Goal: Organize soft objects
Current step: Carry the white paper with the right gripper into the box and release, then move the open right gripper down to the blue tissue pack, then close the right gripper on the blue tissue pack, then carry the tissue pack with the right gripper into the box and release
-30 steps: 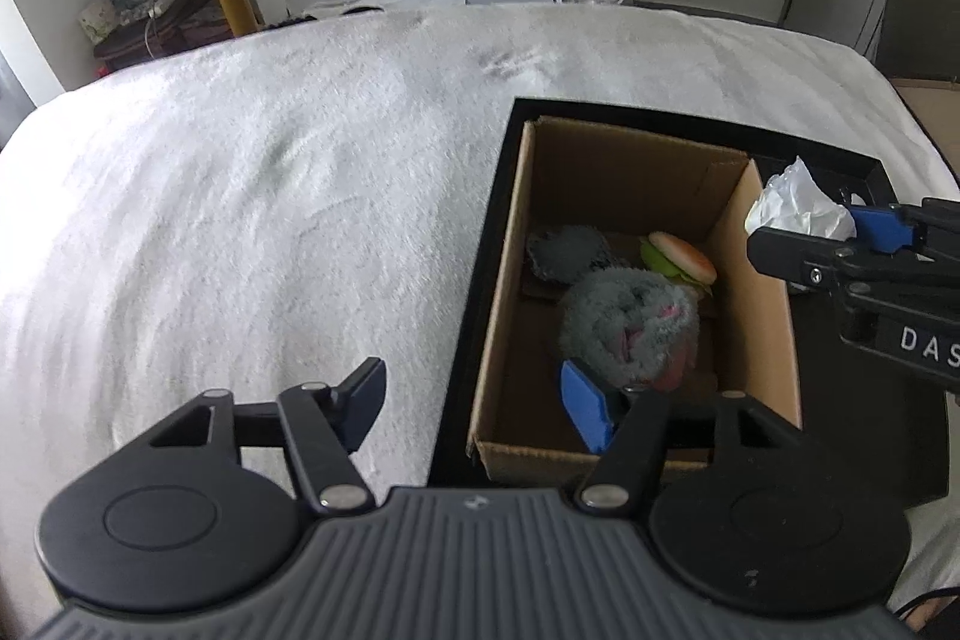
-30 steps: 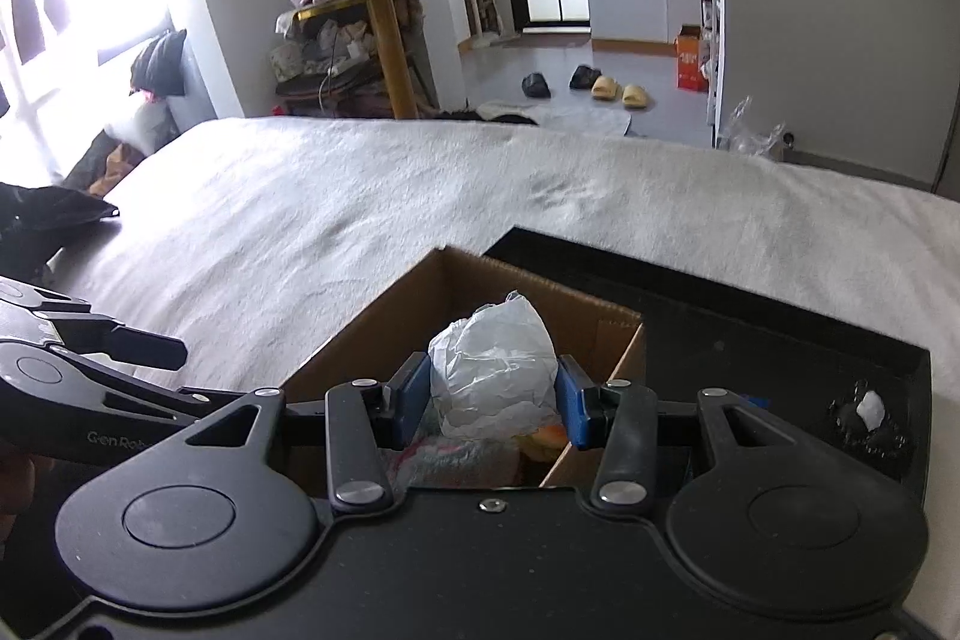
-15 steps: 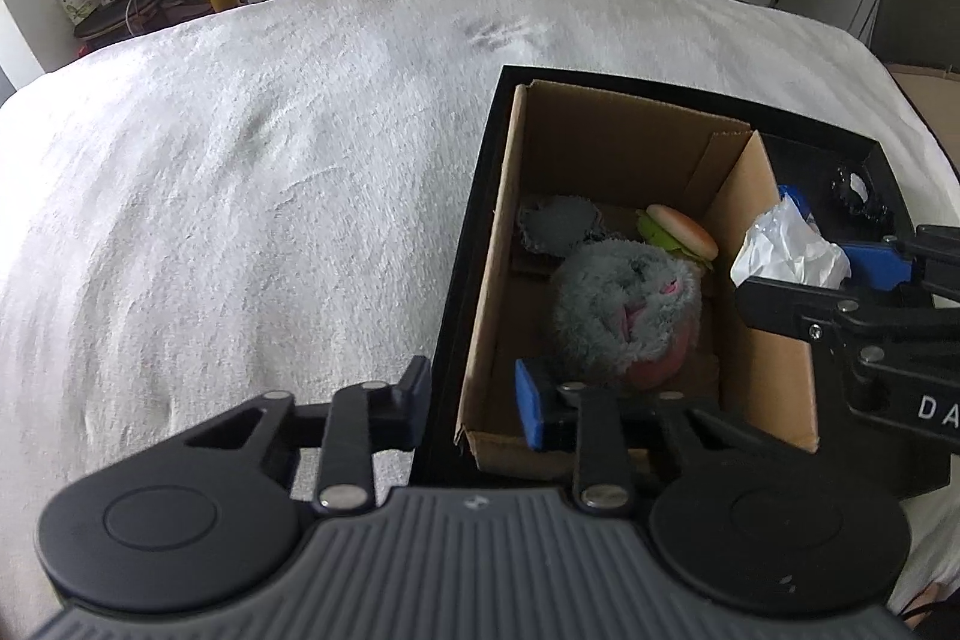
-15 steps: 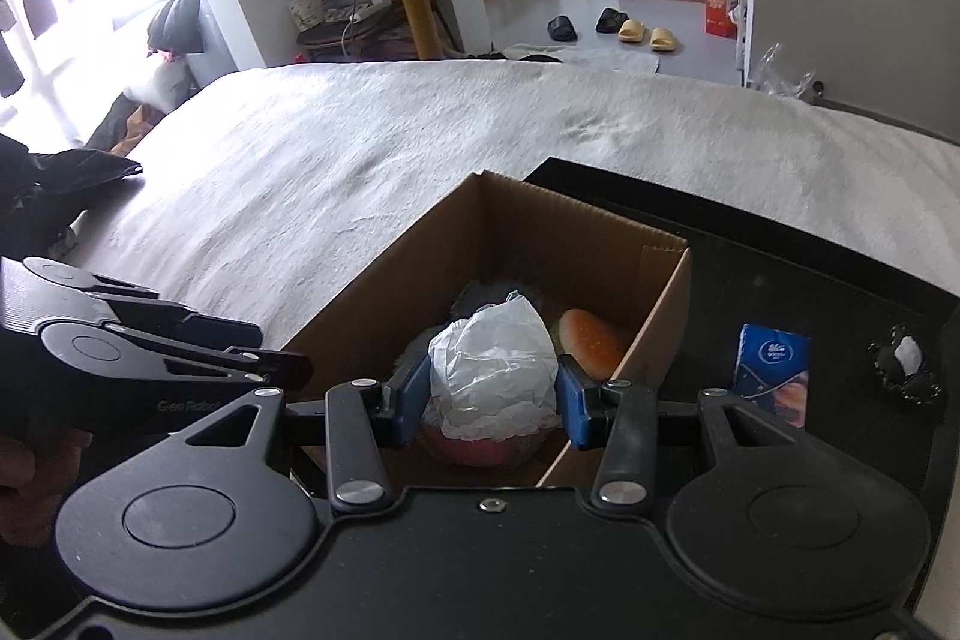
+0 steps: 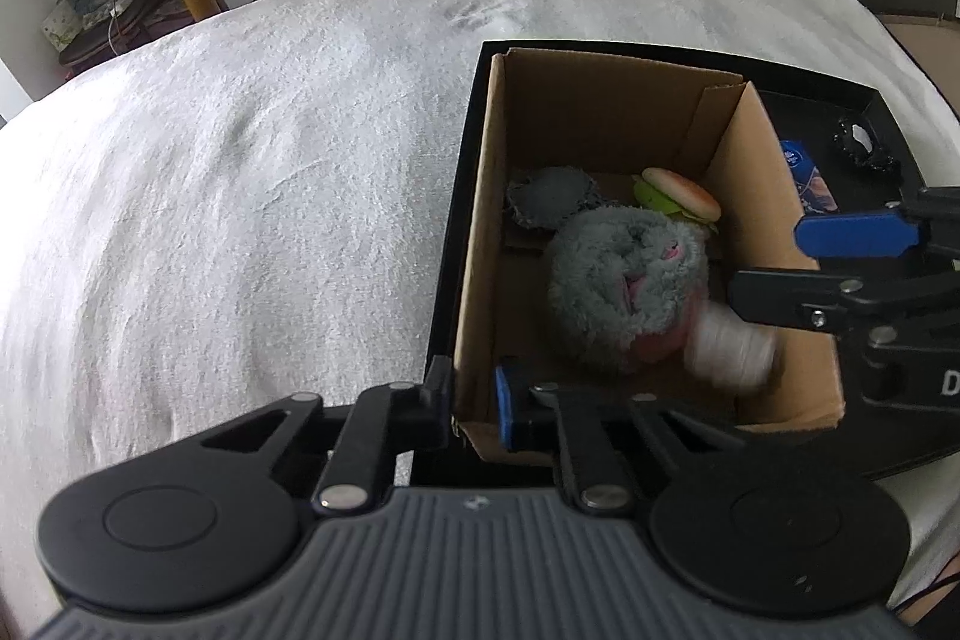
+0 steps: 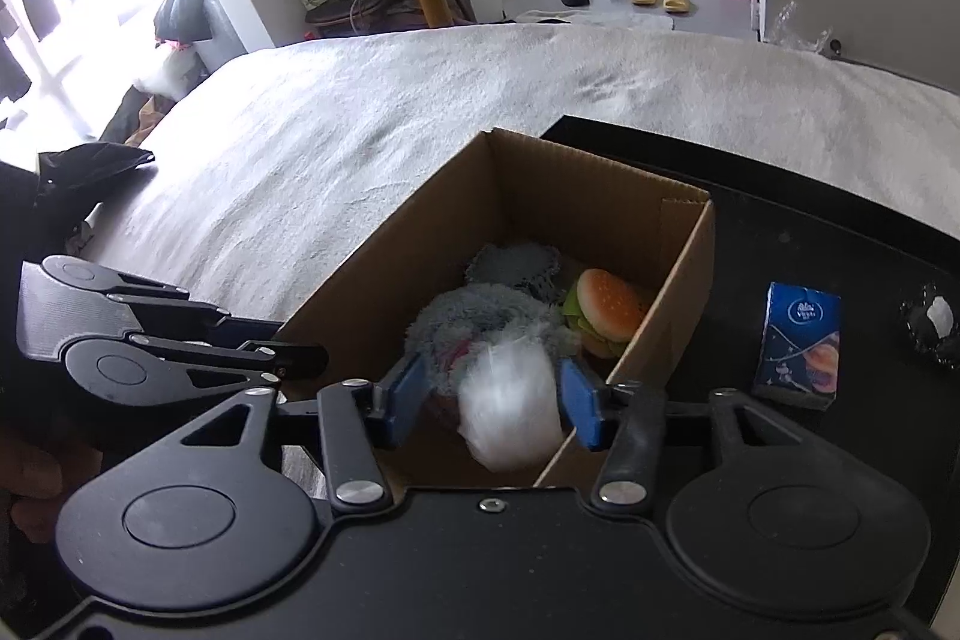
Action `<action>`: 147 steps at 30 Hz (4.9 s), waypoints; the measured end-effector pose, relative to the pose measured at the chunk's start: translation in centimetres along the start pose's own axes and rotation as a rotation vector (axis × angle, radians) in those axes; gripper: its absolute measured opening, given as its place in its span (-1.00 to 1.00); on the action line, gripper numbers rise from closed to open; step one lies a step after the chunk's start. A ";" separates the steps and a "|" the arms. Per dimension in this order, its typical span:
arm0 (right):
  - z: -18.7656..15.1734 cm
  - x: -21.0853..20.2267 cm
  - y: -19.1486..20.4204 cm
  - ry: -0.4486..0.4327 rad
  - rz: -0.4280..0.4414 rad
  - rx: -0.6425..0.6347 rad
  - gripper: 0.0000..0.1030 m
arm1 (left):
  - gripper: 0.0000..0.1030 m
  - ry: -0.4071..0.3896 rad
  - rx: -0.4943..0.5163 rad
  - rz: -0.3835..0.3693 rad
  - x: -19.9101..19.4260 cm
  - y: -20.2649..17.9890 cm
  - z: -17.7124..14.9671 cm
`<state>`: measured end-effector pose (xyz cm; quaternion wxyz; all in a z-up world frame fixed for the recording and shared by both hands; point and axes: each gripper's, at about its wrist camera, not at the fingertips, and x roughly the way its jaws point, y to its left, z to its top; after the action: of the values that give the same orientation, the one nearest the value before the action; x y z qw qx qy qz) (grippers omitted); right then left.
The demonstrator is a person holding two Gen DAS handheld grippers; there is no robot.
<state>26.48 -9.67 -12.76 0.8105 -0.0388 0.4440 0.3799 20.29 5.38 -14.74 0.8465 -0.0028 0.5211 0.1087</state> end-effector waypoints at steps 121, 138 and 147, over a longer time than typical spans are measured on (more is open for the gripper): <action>1.2 -0.7 -1.8 -0.160 -0.135 0.030 0.01 | -0.54 -0.024 -0.091 -0.056 -0.9 2.0 1.2; 0.6 1.2 1.3 -0.066 -0.044 0.065 0.01 | -0.84 -0.007 -0.134 -0.154 0.7 3.4 0.3; 0.6 2.3 2.2 -0.005 0.066 0.114 0.15 | -0.84 -0.004 -0.136 -0.163 0.9 3.7 0.4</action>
<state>26.16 -6.56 -13.50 0.7995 0.0233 0.4641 0.3807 20.40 9.16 -14.96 0.8515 -0.1023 0.5088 0.0747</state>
